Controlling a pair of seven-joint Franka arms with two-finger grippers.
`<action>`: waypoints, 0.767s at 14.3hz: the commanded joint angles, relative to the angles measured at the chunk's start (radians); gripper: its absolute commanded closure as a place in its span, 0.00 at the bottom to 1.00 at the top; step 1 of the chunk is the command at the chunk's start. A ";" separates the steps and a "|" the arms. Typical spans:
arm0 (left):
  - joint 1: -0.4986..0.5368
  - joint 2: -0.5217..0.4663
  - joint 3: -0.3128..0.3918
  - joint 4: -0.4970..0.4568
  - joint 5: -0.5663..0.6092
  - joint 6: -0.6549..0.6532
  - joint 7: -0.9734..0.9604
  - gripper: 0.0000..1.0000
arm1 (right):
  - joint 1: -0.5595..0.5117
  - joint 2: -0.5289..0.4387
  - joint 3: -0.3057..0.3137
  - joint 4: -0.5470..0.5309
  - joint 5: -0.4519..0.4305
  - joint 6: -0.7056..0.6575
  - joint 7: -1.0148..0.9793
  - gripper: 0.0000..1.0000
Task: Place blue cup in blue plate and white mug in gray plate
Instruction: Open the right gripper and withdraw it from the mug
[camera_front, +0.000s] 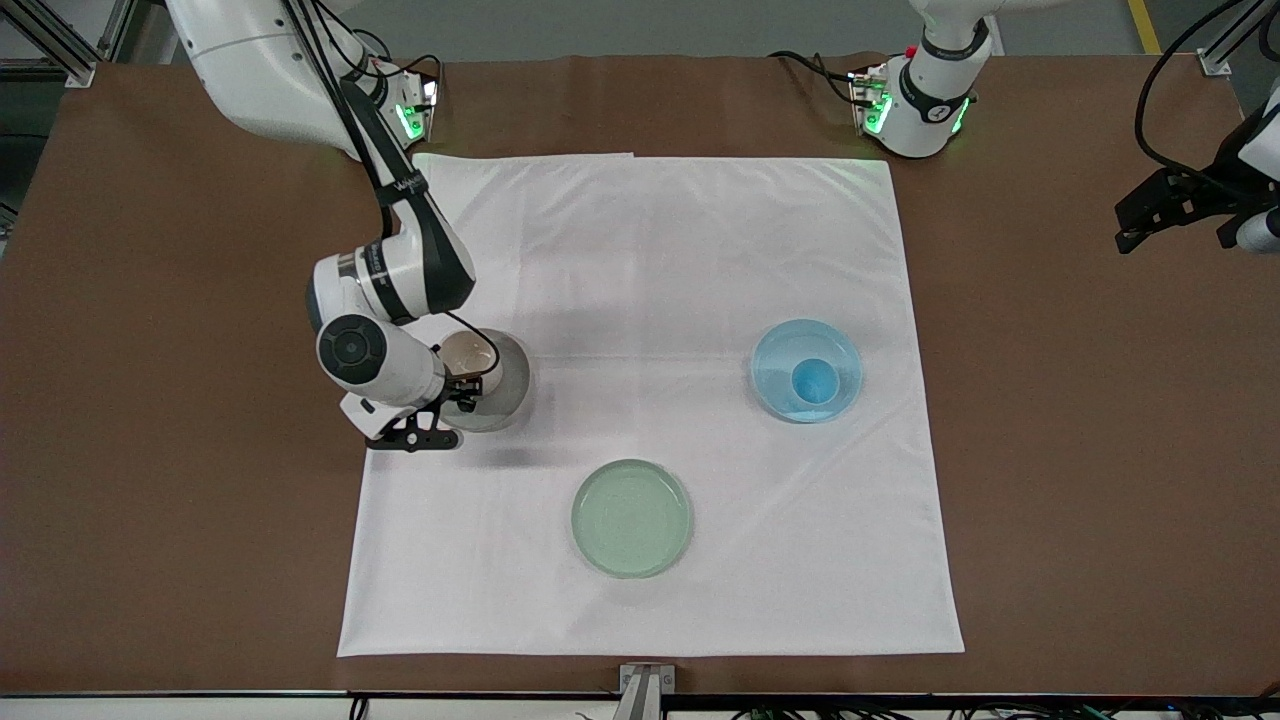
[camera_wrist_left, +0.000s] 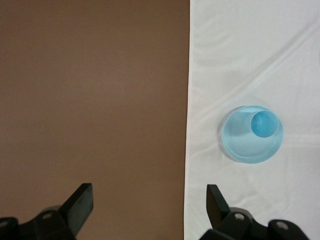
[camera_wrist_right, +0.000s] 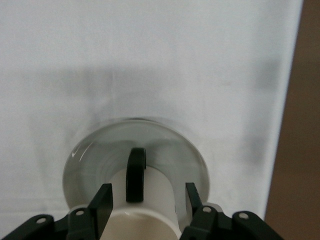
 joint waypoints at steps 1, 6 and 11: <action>0.003 -0.002 0.006 -0.014 -0.031 0.007 0.018 0.00 | -0.085 -0.197 0.005 -0.037 -0.003 -0.188 -0.015 0.00; 0.006 -0.001 0.009 -0.008 -0.027 0.020 0.028 0.00 | -0.309 -0.389 0.005 -0.060 -0.006 -0.394 -0.226 0.00; 0.030 0.007 0.009 -0.002 -0.028 0.025 0.055 0.00 | -0.452 -0.429 0.005 -0.053 -0.012 -0.388 -0.400 0.00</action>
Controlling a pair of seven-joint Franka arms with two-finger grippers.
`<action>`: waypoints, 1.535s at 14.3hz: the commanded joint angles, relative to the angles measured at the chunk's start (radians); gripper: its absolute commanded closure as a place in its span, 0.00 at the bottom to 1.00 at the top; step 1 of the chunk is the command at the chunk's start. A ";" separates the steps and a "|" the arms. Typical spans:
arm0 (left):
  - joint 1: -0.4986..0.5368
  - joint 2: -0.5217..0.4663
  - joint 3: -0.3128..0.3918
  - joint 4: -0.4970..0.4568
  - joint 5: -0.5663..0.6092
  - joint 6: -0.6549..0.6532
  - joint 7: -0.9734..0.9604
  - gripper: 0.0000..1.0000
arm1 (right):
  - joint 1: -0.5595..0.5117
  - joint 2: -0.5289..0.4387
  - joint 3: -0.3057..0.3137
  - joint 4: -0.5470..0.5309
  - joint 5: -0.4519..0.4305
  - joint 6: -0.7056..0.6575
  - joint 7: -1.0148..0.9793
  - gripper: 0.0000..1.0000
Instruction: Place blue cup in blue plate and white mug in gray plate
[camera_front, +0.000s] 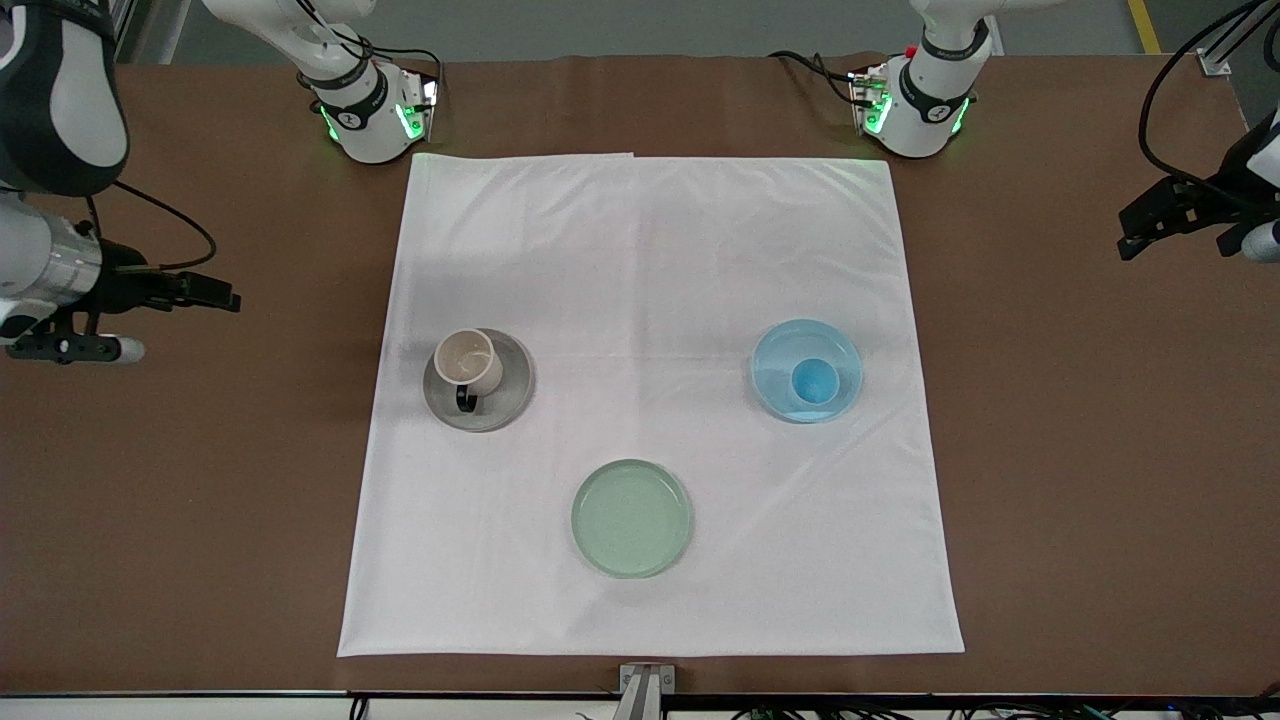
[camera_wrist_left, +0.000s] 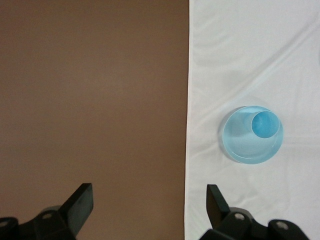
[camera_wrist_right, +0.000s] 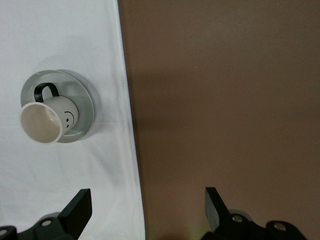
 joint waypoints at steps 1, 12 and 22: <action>0.010 0.005 0.002 0.007 -0.019 0.011 0.024 0.00 | -0.023 -0.023 0.022 0.008 -0.013 0.017 -0.021 0.00; 0.005 0.006 -0.001 0.009 -0.011 0.014 0.022 0.00 | 0.005 -0.015 0.029 0.290 -0.073 -0.032 -0.012 0.00; -0.004 0.026 -0.007 0.032 -0.007 0.014 0.021 0.00 | 0.003 -0.015 0.026 0.323 -0.075 -0.034 -0.018 0.00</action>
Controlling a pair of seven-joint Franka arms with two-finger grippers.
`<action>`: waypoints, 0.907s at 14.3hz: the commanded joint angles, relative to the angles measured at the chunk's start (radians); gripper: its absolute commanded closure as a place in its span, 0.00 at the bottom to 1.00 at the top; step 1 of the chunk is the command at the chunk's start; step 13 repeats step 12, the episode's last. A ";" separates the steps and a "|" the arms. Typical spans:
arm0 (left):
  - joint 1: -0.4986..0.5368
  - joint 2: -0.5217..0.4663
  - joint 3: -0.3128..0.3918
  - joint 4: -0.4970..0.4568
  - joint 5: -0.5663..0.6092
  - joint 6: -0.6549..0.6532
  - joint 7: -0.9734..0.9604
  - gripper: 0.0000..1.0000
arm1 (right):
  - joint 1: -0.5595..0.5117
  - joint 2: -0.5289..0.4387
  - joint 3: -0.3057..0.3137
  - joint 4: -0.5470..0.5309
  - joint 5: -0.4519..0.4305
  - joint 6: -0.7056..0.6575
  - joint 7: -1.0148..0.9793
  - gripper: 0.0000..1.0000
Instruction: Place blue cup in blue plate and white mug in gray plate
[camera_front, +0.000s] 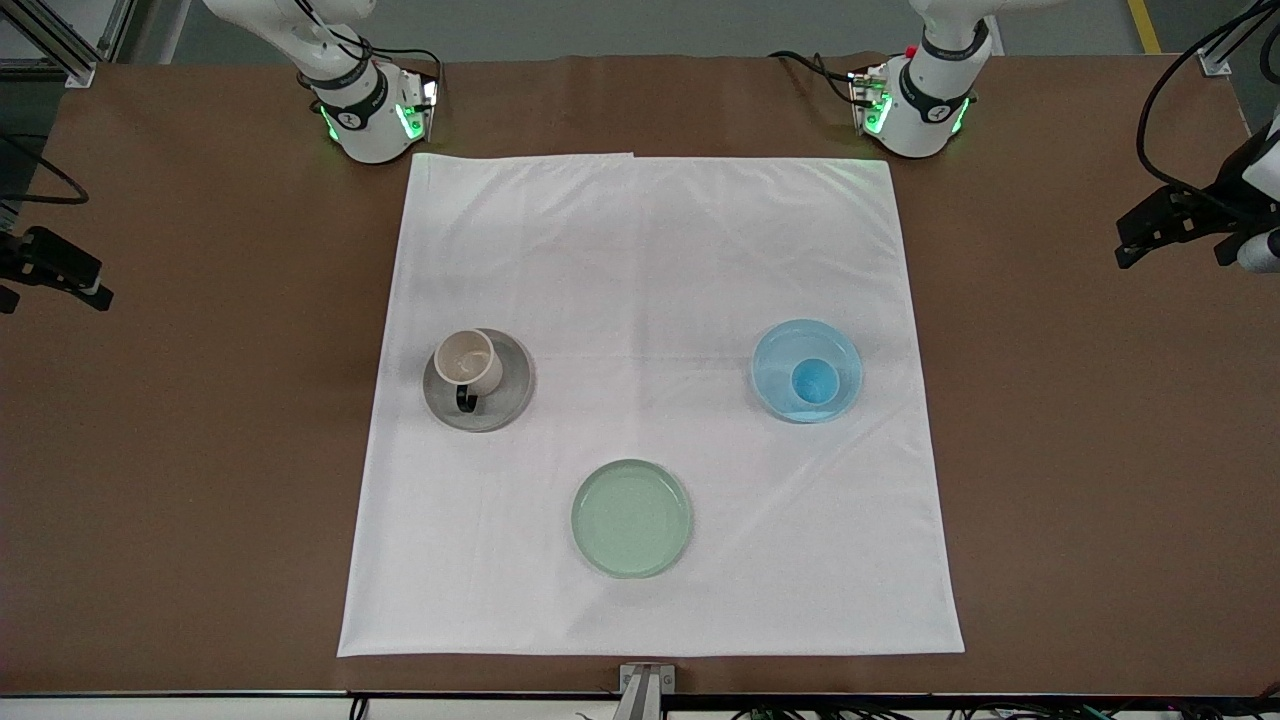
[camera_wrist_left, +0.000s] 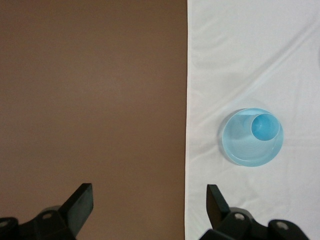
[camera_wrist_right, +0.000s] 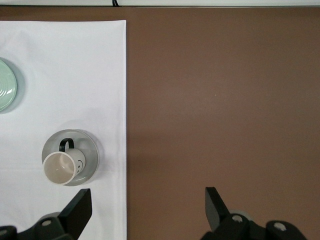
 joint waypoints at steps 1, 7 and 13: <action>-0.003 0.011 0.000 0.028 -0.005 -0.004 0.017 0.00 | 0.003 -0.004 0.001 0.006 -0.013 -0.010 0.001 0.00; -0.006 0.011 0.000 0.030 -0.005 -0.003 0.020 0.00 | 0.001 -0.004 0.001 0.006 -0.013 -0.010 0.001 0.00; -0.006 0.014 0.000 0.030 -0.007 -0.003 0.006 0.00 | 0.001 -0.002 0.001 0.010 -0.013 -0.010 0.001 0.00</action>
